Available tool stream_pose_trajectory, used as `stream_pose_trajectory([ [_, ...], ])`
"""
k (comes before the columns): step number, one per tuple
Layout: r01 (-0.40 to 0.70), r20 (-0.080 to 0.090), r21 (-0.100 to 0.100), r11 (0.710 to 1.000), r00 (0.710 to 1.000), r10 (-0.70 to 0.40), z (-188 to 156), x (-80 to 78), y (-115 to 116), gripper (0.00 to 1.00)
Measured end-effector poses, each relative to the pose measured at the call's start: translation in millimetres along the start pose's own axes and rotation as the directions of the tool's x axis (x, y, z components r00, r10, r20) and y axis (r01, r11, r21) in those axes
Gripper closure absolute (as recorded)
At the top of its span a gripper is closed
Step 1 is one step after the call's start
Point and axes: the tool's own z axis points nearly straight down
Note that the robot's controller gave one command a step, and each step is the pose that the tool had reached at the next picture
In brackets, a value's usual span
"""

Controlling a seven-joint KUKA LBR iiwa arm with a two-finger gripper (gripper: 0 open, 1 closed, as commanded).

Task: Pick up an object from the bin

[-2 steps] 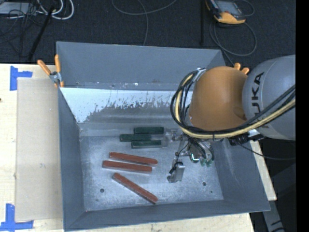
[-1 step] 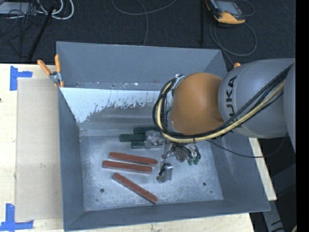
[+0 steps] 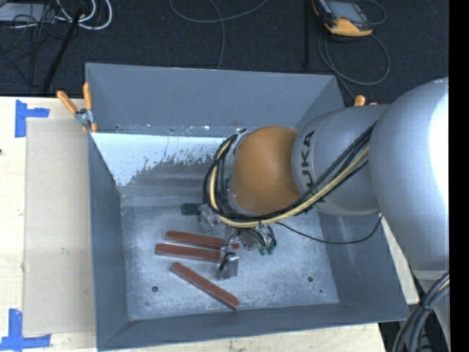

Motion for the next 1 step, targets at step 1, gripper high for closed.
stream_pose_trajectory([
  [1, -0.083, -0.001, 0.0, 0.997, 0.997, 0.083, -3.0, -8.3, -20.0, 0.0],
])
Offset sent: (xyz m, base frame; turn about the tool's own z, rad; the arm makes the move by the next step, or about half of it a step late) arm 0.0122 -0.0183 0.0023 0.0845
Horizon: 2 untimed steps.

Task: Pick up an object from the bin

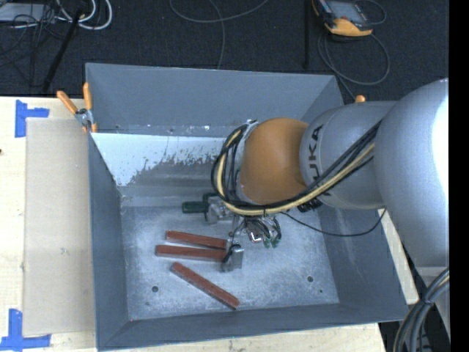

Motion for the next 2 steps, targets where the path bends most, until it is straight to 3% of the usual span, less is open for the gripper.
stream_pose_trajectory([
  [1, 0.017, -0.001, 0.002, 1.0, 1.0, -0.017, 0.4, -12.7, -29.3, 0.0],
  [2, -0.028, -0.003, 0.001, 1.0, 1.0, 0.028, -0.6, 28.3, -42.9, 0.0],
])
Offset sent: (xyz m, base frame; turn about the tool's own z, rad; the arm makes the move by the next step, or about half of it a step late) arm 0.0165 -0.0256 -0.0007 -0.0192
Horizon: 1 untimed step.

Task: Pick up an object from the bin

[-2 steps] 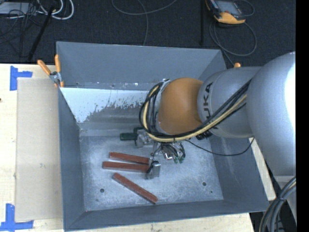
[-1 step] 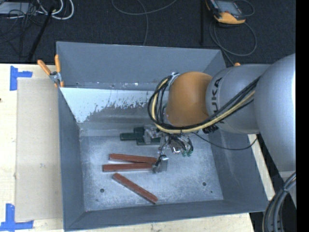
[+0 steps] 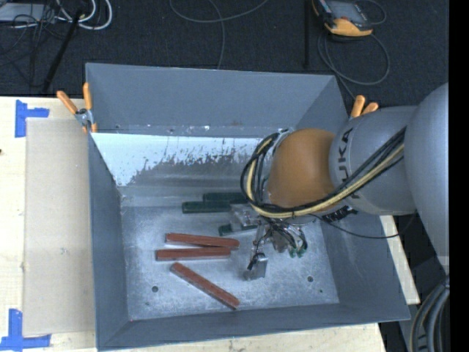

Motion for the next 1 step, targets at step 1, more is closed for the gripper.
stream_pose_trajectory([
  [1, 0.068, 0.005, -0.002, 0.998, 0.998, -0.068, 0.7, -38.8, 72.8, 0.0],
])
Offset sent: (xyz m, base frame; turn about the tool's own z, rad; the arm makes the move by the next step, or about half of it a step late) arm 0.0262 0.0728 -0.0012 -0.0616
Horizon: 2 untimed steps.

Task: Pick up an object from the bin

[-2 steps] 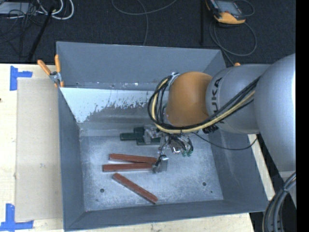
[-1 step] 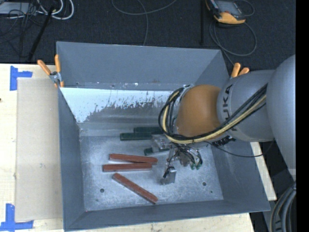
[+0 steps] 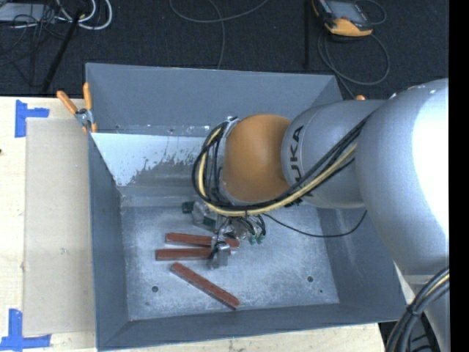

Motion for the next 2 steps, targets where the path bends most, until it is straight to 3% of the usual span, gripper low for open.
stream_pose_trajectory([
  [1, -0.053, -0.004, 0.002, 0.999, 0.999, 0.053, -0.3, 32.7, -1.0, 0.0],
  [2, -0.028, -0.002, 0.005, 1.0, 1.0, 0.028, 0.0, 15.1, -53.1, 0.0],
])
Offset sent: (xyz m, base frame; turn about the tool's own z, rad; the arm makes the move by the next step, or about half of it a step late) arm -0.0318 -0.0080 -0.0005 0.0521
